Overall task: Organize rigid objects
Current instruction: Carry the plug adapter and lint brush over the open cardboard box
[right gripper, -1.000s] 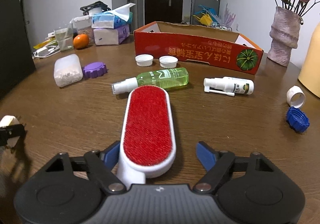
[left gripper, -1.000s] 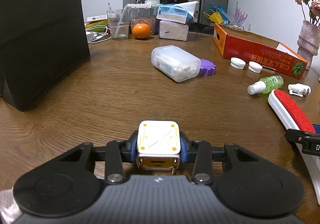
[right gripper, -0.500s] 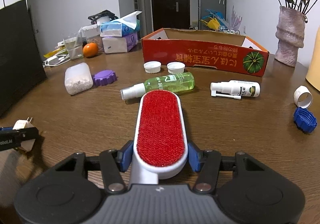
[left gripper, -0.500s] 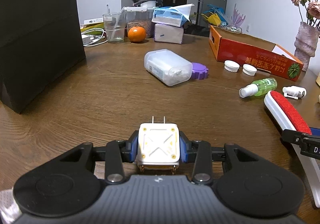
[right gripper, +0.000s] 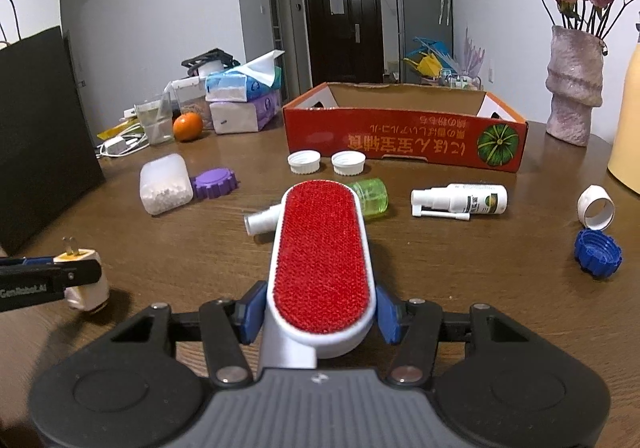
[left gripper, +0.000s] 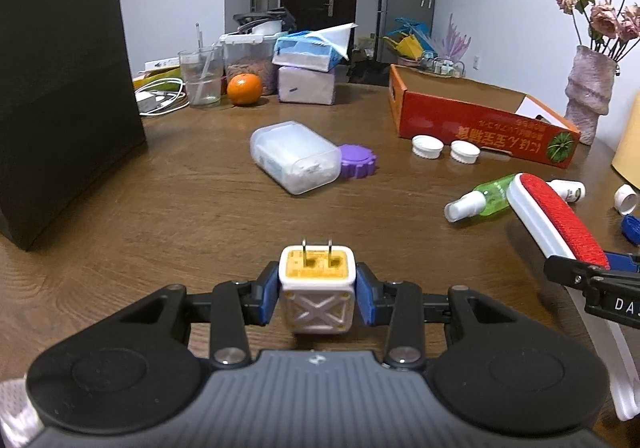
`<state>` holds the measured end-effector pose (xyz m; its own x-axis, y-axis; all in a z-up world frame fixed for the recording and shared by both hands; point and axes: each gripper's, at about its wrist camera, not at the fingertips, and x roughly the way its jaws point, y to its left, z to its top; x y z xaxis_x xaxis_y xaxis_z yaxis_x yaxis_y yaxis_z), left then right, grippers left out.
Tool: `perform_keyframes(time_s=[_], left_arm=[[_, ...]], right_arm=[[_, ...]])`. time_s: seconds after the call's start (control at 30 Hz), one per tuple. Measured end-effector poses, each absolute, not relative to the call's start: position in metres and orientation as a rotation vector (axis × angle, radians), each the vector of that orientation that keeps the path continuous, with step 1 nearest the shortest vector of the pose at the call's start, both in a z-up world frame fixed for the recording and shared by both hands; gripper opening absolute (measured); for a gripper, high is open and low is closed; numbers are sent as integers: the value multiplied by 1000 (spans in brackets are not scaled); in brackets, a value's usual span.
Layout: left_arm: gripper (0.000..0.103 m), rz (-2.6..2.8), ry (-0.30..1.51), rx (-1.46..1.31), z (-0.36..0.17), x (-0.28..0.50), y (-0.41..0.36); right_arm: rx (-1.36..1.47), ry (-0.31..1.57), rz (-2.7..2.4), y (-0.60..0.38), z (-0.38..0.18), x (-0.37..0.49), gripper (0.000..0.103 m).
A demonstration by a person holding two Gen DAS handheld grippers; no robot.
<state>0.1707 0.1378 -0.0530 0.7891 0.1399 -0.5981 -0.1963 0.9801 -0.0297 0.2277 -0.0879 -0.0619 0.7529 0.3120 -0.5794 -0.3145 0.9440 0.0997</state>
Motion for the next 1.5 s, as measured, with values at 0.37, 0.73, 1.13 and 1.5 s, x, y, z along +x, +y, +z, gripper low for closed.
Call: perform_keyframes(time_s=[0.37,0.73,1.13,1.5], left_arm=[[40,149,604,-82,-37,177,114],[40,101,554,-85,-17,191,88],[40,52,517,-83,3,217,61],[40,23,498,-88,17,248,42]], right_arm=[[10,590,341,-103,-50,225,55],[20,551,332,-118,-36,228,55],[33,513,311,-134,-21,243,55],[46,493,294,-144,-11,268,55]])
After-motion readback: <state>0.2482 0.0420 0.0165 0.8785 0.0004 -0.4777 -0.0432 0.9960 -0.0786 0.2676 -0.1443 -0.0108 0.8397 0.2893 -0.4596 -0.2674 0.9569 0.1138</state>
